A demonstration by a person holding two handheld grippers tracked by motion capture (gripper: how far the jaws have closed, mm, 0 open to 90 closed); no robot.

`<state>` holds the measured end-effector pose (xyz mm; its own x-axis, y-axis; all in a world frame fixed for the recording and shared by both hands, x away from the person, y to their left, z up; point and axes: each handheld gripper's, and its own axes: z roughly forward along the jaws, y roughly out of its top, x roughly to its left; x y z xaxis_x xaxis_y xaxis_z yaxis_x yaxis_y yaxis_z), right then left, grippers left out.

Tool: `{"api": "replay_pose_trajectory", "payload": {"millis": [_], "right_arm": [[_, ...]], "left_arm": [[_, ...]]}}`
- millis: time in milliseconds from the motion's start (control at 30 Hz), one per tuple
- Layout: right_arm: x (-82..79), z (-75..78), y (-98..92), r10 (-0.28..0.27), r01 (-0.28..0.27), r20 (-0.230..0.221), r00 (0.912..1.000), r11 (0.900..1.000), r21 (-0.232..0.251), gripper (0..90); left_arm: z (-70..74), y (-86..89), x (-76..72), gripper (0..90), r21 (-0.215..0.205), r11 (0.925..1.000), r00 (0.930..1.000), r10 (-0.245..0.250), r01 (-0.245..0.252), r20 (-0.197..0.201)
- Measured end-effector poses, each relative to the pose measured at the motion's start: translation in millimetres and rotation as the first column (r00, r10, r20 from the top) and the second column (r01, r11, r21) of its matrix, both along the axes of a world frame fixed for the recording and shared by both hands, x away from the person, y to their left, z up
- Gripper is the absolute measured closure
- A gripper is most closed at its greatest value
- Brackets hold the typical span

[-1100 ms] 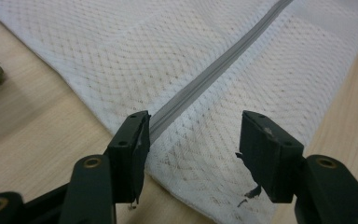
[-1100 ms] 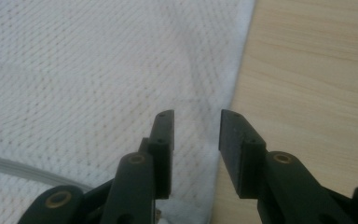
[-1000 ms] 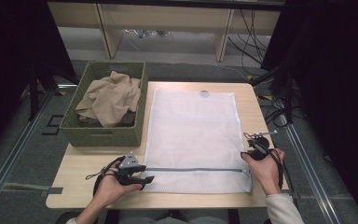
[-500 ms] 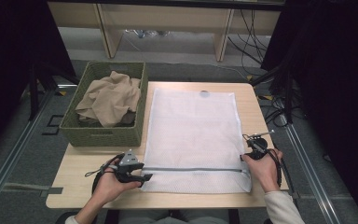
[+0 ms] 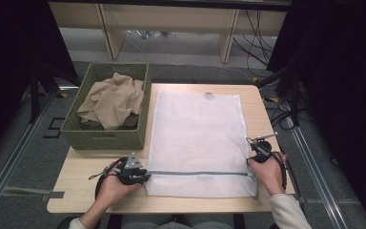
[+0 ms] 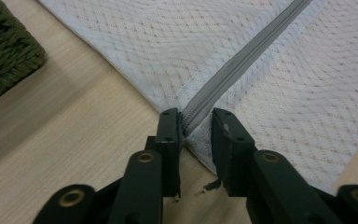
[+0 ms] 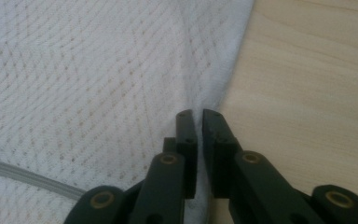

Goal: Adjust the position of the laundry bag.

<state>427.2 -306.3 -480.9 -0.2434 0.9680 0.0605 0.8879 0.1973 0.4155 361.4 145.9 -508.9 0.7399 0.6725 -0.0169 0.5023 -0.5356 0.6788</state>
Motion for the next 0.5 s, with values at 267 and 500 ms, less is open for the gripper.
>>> {"api": "replay_pose_trajectory", "payload": {"millis": [267, 500], "right_arm": [[2.0, 0.9, 4.6, 0.020, -0.020, -0.009, 0.9998, 1.000, -0.022, 88.7], [5.1, 0.9, 17.4, 0.023, -0.023, -0.020, 0.9995, 1.000, -0.018, 88.7]], "left_arm": [[1.1, -0.5, -2.8, 84.3, -0.006, 0.9998, 0.9995, 0.018, -0.018, -0.027], [2.3, 9.2, -4.2, 84.1, 0.006, 0.9993, 0.9987, 0.038, -0.038, -0.033]]}}
